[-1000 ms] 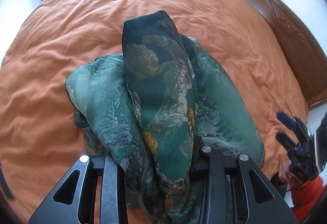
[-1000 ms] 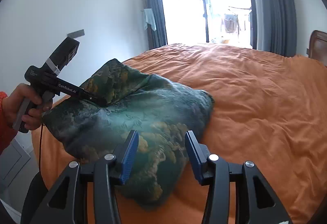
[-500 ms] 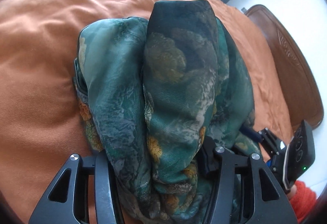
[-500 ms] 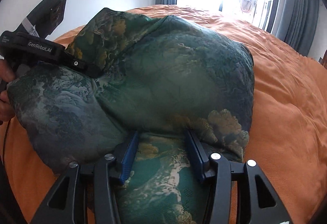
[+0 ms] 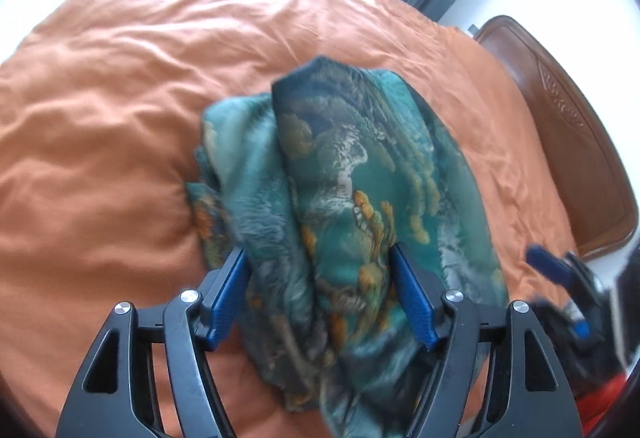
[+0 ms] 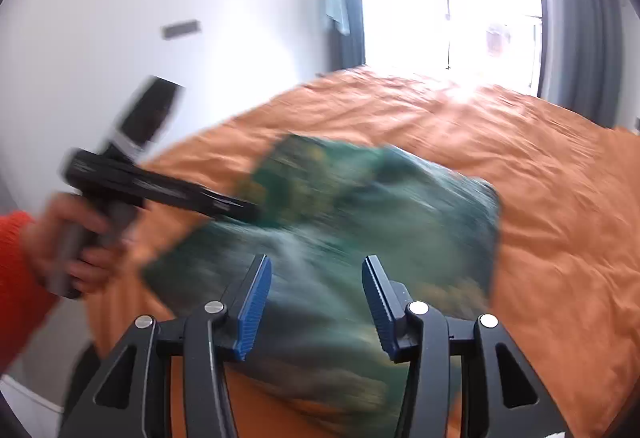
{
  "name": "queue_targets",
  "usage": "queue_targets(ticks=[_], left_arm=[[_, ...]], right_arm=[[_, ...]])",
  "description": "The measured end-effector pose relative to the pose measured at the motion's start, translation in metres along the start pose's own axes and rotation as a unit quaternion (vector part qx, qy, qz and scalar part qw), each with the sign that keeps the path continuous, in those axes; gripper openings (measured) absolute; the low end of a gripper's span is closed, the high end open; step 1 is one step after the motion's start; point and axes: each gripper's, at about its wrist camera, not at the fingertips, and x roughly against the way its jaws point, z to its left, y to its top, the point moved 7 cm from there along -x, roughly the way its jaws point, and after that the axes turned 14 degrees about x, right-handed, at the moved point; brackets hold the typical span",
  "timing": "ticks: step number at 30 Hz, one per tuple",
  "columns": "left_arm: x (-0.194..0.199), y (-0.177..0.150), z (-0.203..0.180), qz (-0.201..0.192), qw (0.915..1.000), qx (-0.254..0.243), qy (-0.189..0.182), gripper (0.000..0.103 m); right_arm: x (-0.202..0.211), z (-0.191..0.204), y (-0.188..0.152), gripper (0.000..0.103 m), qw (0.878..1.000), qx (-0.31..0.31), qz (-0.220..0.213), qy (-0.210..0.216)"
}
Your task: Fold large clothes
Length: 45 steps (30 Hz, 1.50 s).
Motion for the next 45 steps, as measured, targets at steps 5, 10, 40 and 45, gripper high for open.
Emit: queue_targets(ticks=[5, 10, 40, 45], left_arm=[[0.0, 0.006, 0.02, -0.022, 0.9989, 0.02, 0.036, 0.078], [-0.017, -0.004, 0.032, -0.011, 0.9976, 0.028, 0.063, 0.077], [0.054, -0.053, 0.01, -0.072, 0.9967, 0.03, 0.023, 0.077], [0.072, -0.051, 0.008, -0.08, 0.9963, 0.027, 0.021, 0.08]], right_arm=[[-0.058, 0.062, -0.009, 0.048, 0.996, 0.013, 0.031, 0.084], [-0.115, 0.07, -0.058, 0.048, 0.994, 0.004, 0.09, 0.06], [-0.017, -0.036, -0.146, 0.05, 0.991, -0.093, 0.087, 0.035], [0.009, -0.029, -0.136, 0.054, 0.996, -0.059, 0.069, -0.019]])
